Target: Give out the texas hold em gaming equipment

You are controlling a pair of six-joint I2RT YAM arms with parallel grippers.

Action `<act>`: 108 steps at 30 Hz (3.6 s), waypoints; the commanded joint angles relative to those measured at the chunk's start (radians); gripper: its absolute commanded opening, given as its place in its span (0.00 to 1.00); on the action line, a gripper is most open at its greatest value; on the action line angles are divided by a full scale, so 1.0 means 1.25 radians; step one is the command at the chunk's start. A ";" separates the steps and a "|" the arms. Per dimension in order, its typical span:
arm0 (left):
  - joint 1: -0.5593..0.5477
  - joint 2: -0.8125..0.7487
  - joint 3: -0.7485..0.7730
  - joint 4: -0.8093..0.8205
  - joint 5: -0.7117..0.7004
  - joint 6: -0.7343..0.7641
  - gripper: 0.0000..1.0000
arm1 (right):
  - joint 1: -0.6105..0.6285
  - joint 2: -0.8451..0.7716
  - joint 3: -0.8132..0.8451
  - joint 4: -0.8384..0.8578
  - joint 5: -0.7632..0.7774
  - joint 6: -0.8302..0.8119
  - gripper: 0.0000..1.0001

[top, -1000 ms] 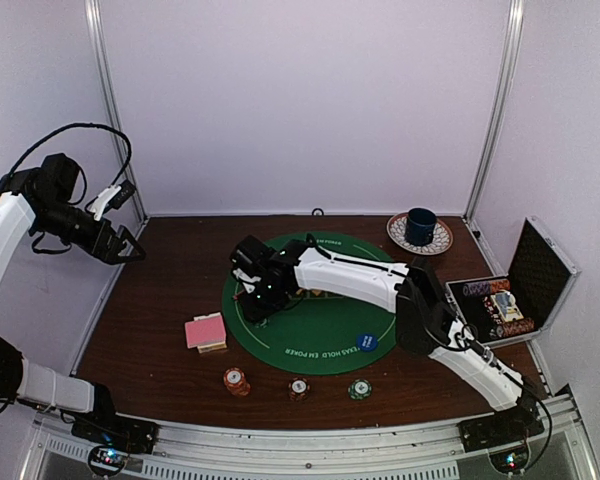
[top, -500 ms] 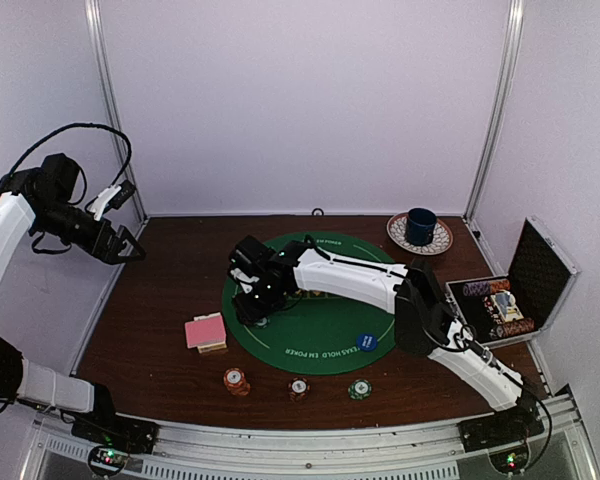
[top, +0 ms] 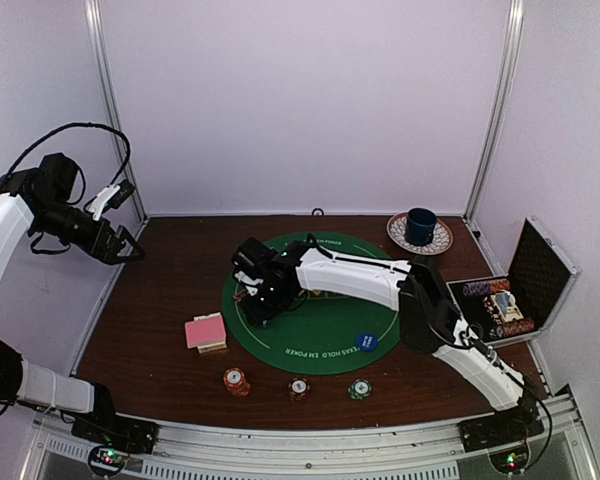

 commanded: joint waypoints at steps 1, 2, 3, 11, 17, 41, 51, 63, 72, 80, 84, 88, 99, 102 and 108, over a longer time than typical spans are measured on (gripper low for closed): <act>0.002 -0.012 0.004 -0.005 -0.002 0.000 0.98 | -0.002 -0.053 -0.036 -0.032 0.057 -0.013 0.55; 0.003 -0.011 0.005 -0.006 -0.001 0.001 0.98 | -0.003 -0.054 -0.035 -0.031 0.056 -0.013 0.55; 0.003 -0.012 0.006 -0.007 -0.002 0.001 0.98 | -0.002 -0.055 -0.032 -0.031 0.052 -0.012 0.56; 0.003 -0.015 0.011 -0.014 -0.005 0.004 0.98 | 0.015 -0.067 -0.028 -0.023 0.001 -0.021 0.63; 0.003 -0.013 0.020 -0.018 -0.004 0.005 0.98 | 0.016 -0.169 -0.099 -0.021 -0.003 -0.031 0.80; 0.003 -0.015 0.025 -0.033 0.002 0.015 0.98 | 0.063 -0.797 -1.024 0.018 -0.038 0.170 0.89; 0.003 -0.009 0.033 -0.035 0.006 0.010 0.98 | 0.084 -0.741 -1.065 0.078 -0.052 0.173 0.84; 0.003 -0.001 0.045 -0.037 0.001 0.011 0.97 | 0.098 -0.683 -1.075 0.091 -0.035 0.162 0.72; 0.003 0.004 0.050 -0.037 0.002 0.011 0.98 | 0.111 -0.684 -1.058 0.068 -0.014 0.158 0.57; 0.003 0.001 0.046 -0.037 0.000 0.012 0.98 | 0.112 -0.708 -1.026 0.025 -0.002 0.151 0.49; 0.003 0.000 0.045 -0.038 0.001 0.012 0.97 | 0.111 -0.723 -1.007 -0.002 0.001 0.145 0.45; 0.003 0.000 0.047 -0.038 -0.002 0.012 0.97 | 0.112 -0.736 -0.992 -0.028 0.014 0.141 0.39; 0.003 -0.005 0.041 -0.040 -0.002 0.013 0.97 | 0.114 -0.737 -0.993 -0.020 0.017 0.135 0.68; 0.003 -0.005 0.042 -0.041 -0.003 0.014 0.98 | 0.120 -0.727 -0.996 -0.018 0.033 0.135 0.82; 0.003 -0.006 0.048 -0.043 -0.005 0.015 0.97 | 0.119 -0.681 -1.015 0.022 0.023 0.131 0.84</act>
